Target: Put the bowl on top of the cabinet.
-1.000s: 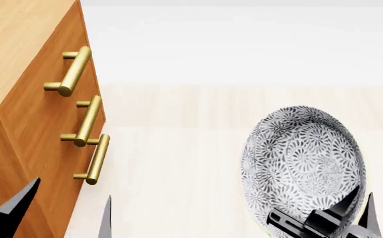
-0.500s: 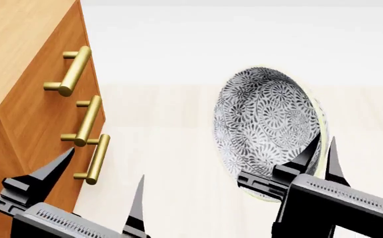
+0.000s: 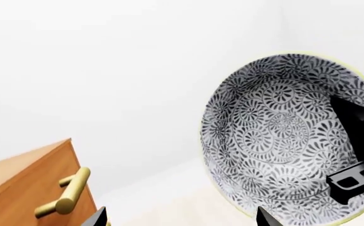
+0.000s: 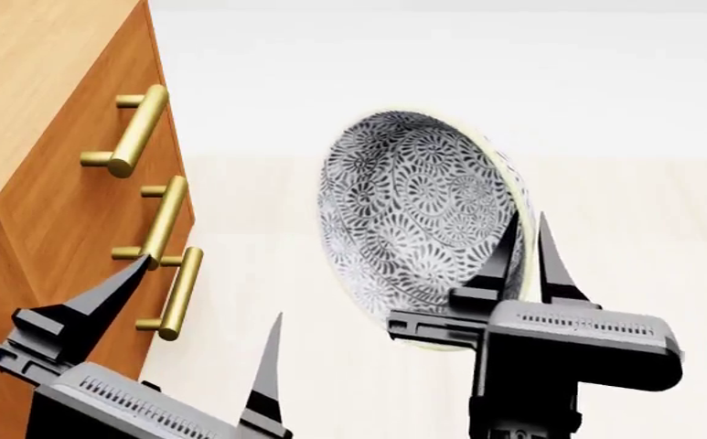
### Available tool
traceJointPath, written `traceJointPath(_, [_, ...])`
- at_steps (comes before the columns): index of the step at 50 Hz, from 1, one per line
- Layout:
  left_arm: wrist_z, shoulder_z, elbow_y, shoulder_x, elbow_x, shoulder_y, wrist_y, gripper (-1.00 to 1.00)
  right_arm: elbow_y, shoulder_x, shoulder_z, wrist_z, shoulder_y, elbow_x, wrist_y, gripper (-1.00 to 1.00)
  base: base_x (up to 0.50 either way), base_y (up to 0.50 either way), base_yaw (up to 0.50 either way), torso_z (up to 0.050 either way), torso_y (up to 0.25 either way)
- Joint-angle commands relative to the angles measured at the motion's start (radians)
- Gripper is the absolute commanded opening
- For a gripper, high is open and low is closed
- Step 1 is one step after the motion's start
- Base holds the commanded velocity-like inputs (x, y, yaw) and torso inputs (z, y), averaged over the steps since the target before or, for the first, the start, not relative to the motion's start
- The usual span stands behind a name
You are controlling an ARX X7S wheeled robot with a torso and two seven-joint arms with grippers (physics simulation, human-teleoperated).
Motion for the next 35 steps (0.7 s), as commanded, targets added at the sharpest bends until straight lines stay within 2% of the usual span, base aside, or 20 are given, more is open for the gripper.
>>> traceJointPath(1, [-0.004,0.01,0.015,-0.003,0.003,-0.007,-0.014,1.0,-0.007,0.015,-0.007,-0.073,0.0,0.025,-0.052,-1.0,0.0,0.0,0.0,0.0,0.0])
traceJointPath(19, [-0.01,0.01,0.021,-0.006,-0.002,-0.011,-0.02,1.0,-0.002,0.028,-0.018,-0.116,-0.017,0.041,-0.092,-1.0,0.0,0.0,0.0,0.0,0.001])
traceJointPath(35, [-0.008,0.012,0.013,0.0,-0.011,-0.018,-0.011,1.0,-0.117,0.066,-0.041,-0.096,-0.081,-0.004,-0.106,-1.0,0.0,0.0,0.0,0.0,0.0])
